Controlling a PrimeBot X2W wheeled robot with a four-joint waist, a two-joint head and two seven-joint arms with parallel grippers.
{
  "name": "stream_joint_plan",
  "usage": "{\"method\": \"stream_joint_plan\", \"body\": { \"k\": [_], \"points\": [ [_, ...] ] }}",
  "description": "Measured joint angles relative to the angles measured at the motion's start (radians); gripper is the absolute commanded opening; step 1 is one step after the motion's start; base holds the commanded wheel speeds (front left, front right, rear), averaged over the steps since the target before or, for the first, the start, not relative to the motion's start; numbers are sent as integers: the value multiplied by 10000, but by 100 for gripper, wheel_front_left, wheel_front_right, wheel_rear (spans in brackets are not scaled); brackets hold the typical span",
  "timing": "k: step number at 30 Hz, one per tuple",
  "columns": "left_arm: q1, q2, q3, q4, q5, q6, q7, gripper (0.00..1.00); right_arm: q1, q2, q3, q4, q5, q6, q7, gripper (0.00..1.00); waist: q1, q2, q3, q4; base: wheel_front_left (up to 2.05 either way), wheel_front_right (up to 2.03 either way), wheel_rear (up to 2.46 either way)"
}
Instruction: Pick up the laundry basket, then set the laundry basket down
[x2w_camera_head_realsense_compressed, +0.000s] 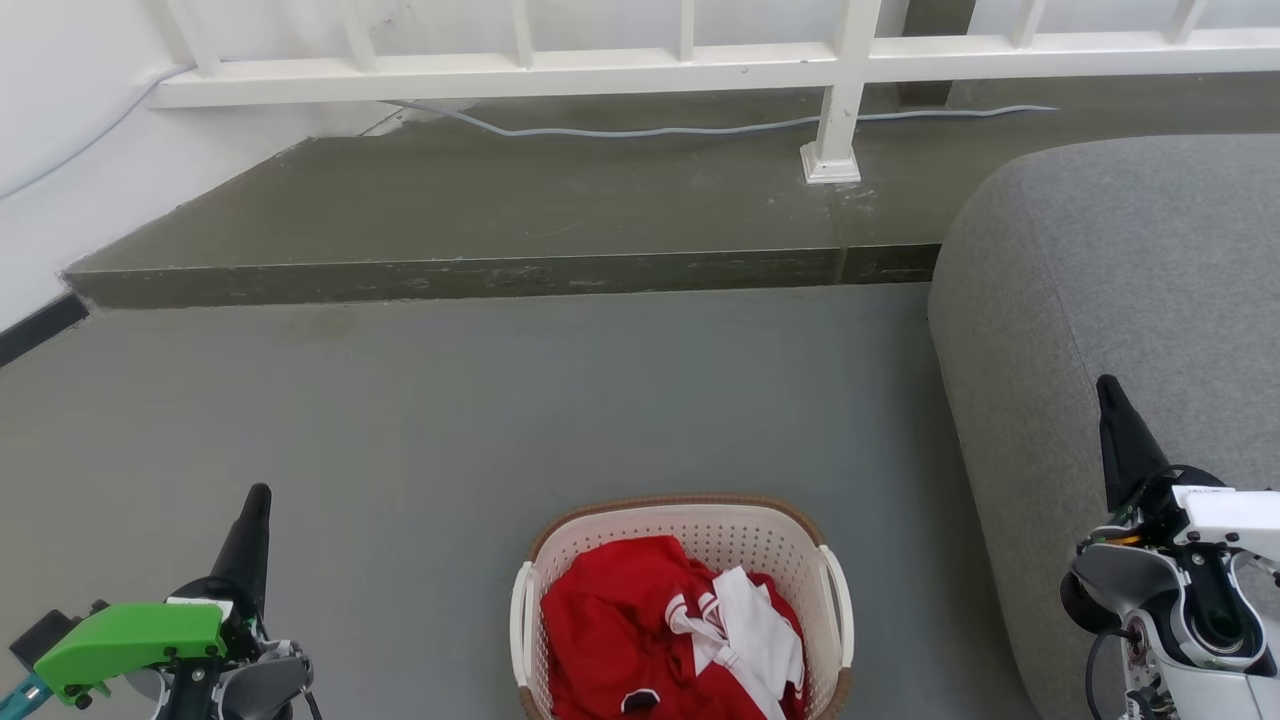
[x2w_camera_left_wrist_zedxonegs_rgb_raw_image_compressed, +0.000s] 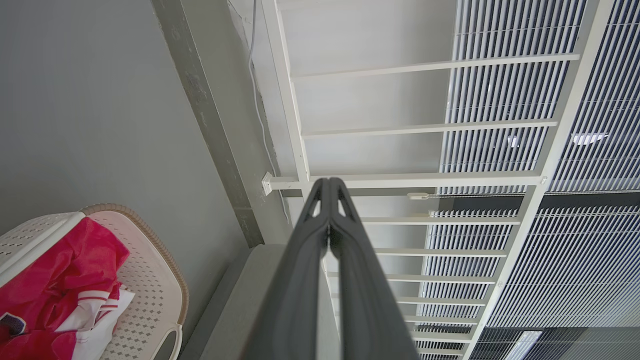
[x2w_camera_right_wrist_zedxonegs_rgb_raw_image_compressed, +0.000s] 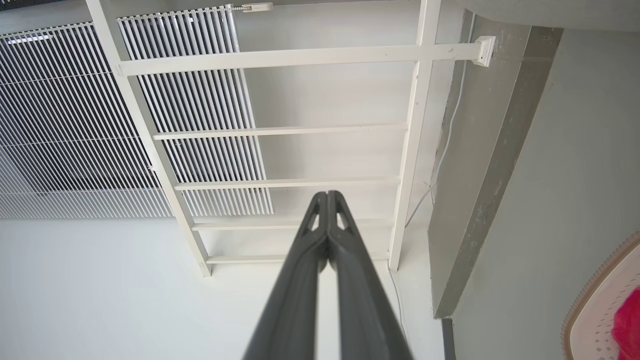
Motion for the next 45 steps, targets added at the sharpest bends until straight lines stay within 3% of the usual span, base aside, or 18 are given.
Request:
{"method": "stream_joint_plan", "body": {
  "k": [7, 8, 9, 10, 15, 33, 45],
  "points": [
    [0, 0, 2, 0, 0, 0, 0, 0, 0, 0, 2, 0, 0, 0, 0, 0, 0, 0, 0, 0, 0, 0, 0],
    [0, 0, 2, 0, 2, 0, 0, 100, 0, 0, 2, 0, 0, 0, 0, 100, 0, 0, 0, 0, 0, 0, 0],
    [28, -10, -10, 65, 2, 4, 0, 0, 10, 17, -2, 71, -2, -25, 0, 0, 0, 0, 0, 0, 0, 0, 0],
    [102, -44, -21, 169, 2, 10, 0, 100, 53, 56, 0, 180, -2, -44, 0, 100, 0, 0, 0, 0, 0, 0, 0],
    [449, -247, -79, 529, 2, 15, -4, 100, 465, 261, 38, 527, -2, -48, 0, 100, 0, 0, 4, 1, 0, 0, 0],
    [446, -215, -136, 36, 240, 13, -493, 100, 441, 238, 500, 15, -384, -46, -564, 100, 1, 0, 71, 25, 0, 0, 0],
    [444, 121, -523, -270, 1427, 13, -959, 100, 389, -88, 1020, -316, -1455, -46, -1016, 100, 1, 0, 123, 32, 0, 0, 0]
  ]
}}
